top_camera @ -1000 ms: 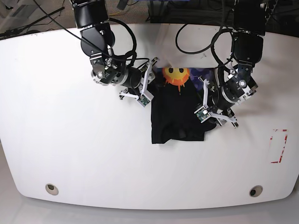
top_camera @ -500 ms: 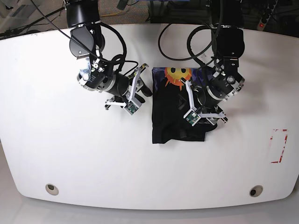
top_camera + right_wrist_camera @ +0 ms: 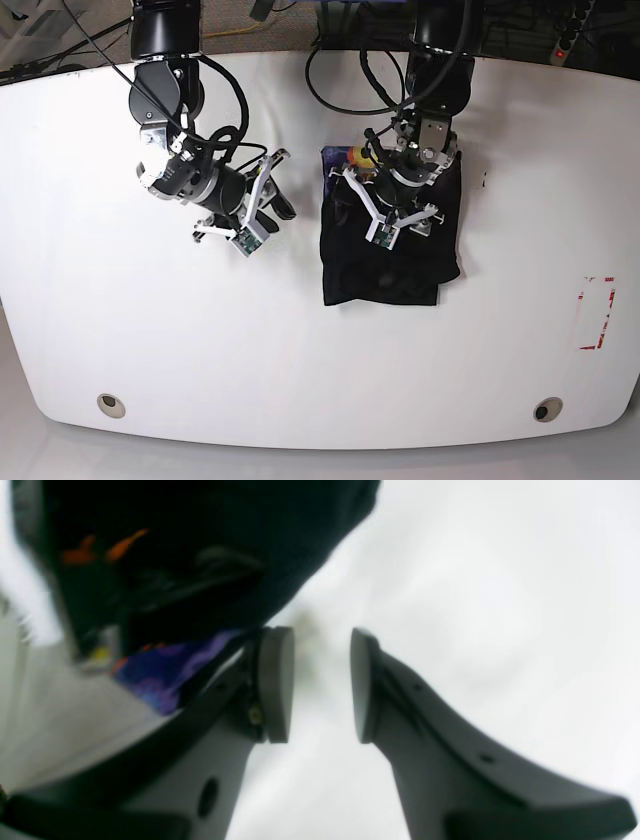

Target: Fold the T-shirt properly

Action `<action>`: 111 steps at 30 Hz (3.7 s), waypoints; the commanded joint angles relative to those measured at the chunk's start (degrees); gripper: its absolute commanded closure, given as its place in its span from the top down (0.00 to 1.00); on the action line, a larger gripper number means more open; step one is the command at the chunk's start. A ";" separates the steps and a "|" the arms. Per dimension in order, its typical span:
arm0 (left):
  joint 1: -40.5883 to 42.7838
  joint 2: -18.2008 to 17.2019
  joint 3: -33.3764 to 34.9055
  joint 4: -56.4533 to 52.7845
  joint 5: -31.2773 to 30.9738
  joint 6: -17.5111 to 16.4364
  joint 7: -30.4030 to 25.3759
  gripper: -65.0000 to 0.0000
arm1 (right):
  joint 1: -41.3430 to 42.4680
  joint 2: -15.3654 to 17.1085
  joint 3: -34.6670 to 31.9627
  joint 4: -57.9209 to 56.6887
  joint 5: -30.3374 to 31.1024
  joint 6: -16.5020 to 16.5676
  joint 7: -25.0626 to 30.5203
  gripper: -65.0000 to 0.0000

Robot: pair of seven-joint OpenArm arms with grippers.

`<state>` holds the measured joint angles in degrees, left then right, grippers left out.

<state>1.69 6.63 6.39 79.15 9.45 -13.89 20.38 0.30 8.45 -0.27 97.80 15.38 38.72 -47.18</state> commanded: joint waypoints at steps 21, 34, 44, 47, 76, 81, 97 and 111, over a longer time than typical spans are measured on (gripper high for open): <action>9.51 -35.51 -29.12 -7.46 -1.67 -22.73 1.99 0.75 | 1.95 0.56 6.38 6.16 0.32 0.80 -3.42 0.29; 11.98 -53.18 -33.07 -8.17 -20.22 -25.71 -3.19 0.74 | 0.19 0.48 6.30 7.92 0.32 0.80 -3.24 0.29; 11.45 -39.12 -36.68 10.38 -16.53 -16.04 -4.87 0.74 | -0.08 5.57 6.65 5.98 -1.44 0.27 10.21 0.29; 8.64 -31.12 -33.16 12.23 -11.96 -12.79 -11.19 0.74 | -0.87 6.01 6.73 2.55 -6.98 0.18 19.27 0.29; 48.99 2.37 -23.23 27.61 1.23 -10.33 -27.46 0.59 | -37.35 3.99 23.26 -0.96 -2.85 -6.15 53.29 0.29; 56.46 2.37 -23.05 28.67 1.23 -10.33 -27.37 0.59 | -45.44 1.97 24.05 0.27 -1.00 -5.88 53.38 0.29; 60.77 -0.70 -23.14 9.77 -8.44 -10.24 -27.37 0.59 | -62.40 -4.01 23.44 -9.49 -0.83 -5.53 53.38 0.29; 34.83 -9.05 -21.56 -36.47 -8.35 -2.68 -27.55 0.59 | -42.27 -0.40 12.71 -42.02 -1.62 -7.82 53.38 0.29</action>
<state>39.31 -1.30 -15.40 48.77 1.78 -16.08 -5.89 -43.42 7.53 13.32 59.64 13.06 31.31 4.40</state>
